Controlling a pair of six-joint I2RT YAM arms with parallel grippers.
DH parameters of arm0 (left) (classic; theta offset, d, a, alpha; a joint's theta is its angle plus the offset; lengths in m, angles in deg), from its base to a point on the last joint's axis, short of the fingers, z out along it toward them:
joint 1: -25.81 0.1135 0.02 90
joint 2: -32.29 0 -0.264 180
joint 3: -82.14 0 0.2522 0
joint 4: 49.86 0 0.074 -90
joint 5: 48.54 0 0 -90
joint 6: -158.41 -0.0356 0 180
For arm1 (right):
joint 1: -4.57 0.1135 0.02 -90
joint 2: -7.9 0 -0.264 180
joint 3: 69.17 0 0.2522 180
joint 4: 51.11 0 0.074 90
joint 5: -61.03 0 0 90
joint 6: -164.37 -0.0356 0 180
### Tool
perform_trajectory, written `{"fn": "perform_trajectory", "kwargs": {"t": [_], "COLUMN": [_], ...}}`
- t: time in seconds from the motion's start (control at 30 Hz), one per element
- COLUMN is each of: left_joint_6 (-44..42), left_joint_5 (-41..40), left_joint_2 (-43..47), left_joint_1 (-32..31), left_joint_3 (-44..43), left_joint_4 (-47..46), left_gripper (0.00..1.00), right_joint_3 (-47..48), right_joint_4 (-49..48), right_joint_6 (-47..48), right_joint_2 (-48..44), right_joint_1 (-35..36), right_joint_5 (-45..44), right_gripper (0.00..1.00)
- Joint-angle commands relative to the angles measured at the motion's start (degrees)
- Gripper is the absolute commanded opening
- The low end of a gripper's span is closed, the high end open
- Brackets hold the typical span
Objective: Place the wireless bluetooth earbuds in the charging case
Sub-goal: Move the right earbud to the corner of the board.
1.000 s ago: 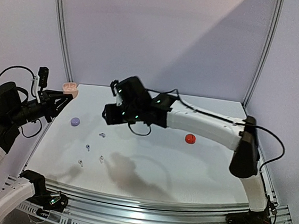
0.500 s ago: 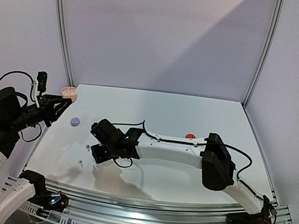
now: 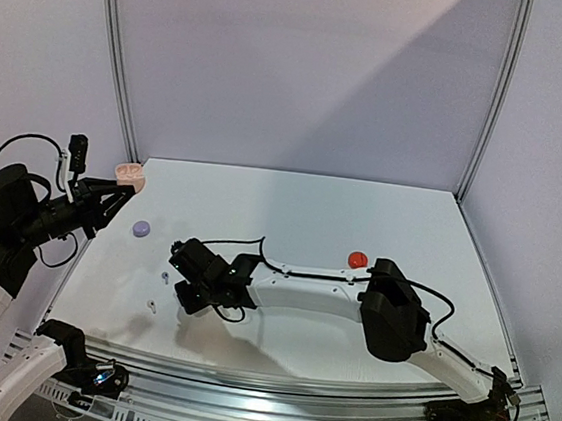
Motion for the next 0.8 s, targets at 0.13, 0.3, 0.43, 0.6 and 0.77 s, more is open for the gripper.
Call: {"fn": "perform_trajectory", "kwargs": {"t": [0.13,0.3,0.43,0.6,0.77], "left_joint_6": [-0.3,0.0,-0.5,-0.7,-1.1], "left_joint_5": [0.5,0.6,0.5,0.5,0.6], "left_joint_2": [0.1,0.0,0.0,0.0,-0.1], "left_joint_1": [1.1,1.1,1.2,1.2,1.3], "left_joint_3": [0.7,0.9,0.7,0.5,0.5], "left_joint_4": [0.5,0.1,0.5,0.9,1.0], "left_gripper": [0.0,0.0,0.0,0.0,0.0], "right_joint_3": [0.7,0.3,-0.3,-1.6,-7.7], "right_joint_4": [1.6,2.9,2.7,2.5,0.6], "right_joint_6": [5.4,6.3,7.1,7.9,8.1], "right_joint_2": [2.6,2.8,2.7,1.9,-1.3], "right_joint_1": [1.9,1.9,2.0,1.9,1.9], "right_joint_5": [-2.7,-3.8,-4.1,-4.1,-2.9], "right_gripper": [0.34,0.29,0.2,0.12,0.08]}}
